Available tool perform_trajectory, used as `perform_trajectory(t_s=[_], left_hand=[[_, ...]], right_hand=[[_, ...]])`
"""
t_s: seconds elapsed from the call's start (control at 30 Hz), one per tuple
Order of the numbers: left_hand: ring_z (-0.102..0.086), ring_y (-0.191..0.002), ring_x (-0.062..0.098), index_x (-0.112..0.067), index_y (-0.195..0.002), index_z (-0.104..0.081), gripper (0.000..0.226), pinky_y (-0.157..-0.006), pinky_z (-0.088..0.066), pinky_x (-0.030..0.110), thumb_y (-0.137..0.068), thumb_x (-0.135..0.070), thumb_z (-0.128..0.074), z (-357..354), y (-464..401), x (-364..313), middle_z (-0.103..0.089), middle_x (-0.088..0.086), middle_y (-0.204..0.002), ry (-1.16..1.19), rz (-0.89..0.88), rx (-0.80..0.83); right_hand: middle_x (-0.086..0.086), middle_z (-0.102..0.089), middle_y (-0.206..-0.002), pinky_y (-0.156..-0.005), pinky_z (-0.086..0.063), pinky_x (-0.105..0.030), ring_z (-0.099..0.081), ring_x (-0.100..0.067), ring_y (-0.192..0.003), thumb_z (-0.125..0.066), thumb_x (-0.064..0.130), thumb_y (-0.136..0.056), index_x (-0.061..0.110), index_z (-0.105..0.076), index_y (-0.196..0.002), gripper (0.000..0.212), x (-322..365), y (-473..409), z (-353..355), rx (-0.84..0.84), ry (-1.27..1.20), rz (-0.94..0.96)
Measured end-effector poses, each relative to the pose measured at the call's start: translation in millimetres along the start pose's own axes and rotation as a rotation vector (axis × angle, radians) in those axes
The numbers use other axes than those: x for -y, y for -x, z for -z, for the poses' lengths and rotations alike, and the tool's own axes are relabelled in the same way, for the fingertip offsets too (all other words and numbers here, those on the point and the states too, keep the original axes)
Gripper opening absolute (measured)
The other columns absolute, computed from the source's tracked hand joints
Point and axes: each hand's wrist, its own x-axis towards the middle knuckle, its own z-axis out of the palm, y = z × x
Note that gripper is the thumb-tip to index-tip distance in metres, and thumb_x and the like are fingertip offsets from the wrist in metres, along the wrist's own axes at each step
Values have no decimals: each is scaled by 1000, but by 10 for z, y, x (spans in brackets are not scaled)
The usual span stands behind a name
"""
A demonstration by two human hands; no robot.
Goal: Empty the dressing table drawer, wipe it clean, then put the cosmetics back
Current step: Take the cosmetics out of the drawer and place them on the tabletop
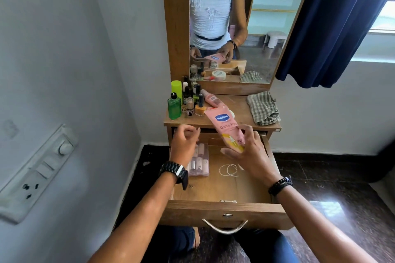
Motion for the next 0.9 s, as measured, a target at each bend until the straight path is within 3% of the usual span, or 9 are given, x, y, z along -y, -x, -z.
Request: perform_trajectory(t_s=[0.1, 0.17, 0.27, 0.37, 0.43, 0.57, 0.67, 0.9], left_hand=[[-62, -71, 15, -13, -101, -49, 21, -67, -54, 29, -94, -33, -47, -164, 127, -165, -62, 4, -83, 191, 132, 348], [-65, -67, 13, -9, -106, -48, 24, -66, -56, 30, -95, -30, -47, -248, 97, -276, -64, 5, -84, 252, 145, 448], [-67, -61, 11, -7, -111, -48, 22, -60, -58, 29, -94, -21, -51, -319, -48, -360, -65, 11, -95, 276, 143, 432], [-68, -60, 14, -7, -116, -47, 23, -59, -58, 29, -96, -18, -48, -339, -156, -397, -65, 15, -98, 274, 163, 399], [-67, -68, 19, -8, -120, -46, 27, -63, -58, 31, -96, -20, -46, -345, -207, -396, -65, 14, -98, 269, 176, 381], [-64, -83, 25, -11, -122, -47, 28, -74, -55, 40, -96, -23, -46, -395, -353, -384, -61, 14, -104, 269, 167, 334], [-61, -90, 25, -19, -114, -46, 19, -77, -53, 38, -95, -18, -48, -406, -362, -373, -59, 8, -102, 273, 144, 335], [-58, -73, 18, -14, -113, -46, 20, -69, -51, 34, -93, -15, -51, -421, -460, -199, -60, 4, -93, 226, 145, 337]], right_hand=[[-2, -36, -124, -80, -36, -23, -43, -13, -101, -72, 32, -80, 23, -29, -137, 72, 62, -78, 14, 6, -42, -14], [-2, -33, -127, -81, -35, -16, -40, -11, -105, -70, 27, -82, 24, -27, -140, 73, 99, -153, 21, 23, -97, -29], [2, -34, -123, -70, -37, -7, -42, -12, -107, -72, 24, -80, 27, -29, -138, 72, 93, -312, 56, 38, -155, -62], [-3, -45, -126, -87, -51, -33, -50, -20, -110, -75, 33, -72, 33, -39, -126, 65, 53, -557, 57, 37, -187, -96], [-6, -52, -123, -94, -49, -43, -54, -23, -109, -76, 35, -69, 29, -44, -122, 62, 73, -721, 38, -2, -170, -129], [-9, -56, -122, -95, -47, -38, -55, -23, -109, -76, 32, -72, 18, -50, -125, 61, 178, -1142, -37, -56, -76, -107], [-10, -56, -122, -96, -45, -36, -52, -24, -113, -72, 27, -75, 16, -51, -125, 55, 231, -1281, -101, -31, -37, -89], [-11, -57, -122, -95, -46, -33, -52, -25, -113, -72, 30, -75, 11, -52, -128, 59, 179, -1436, -257, -14, -12, -114]])
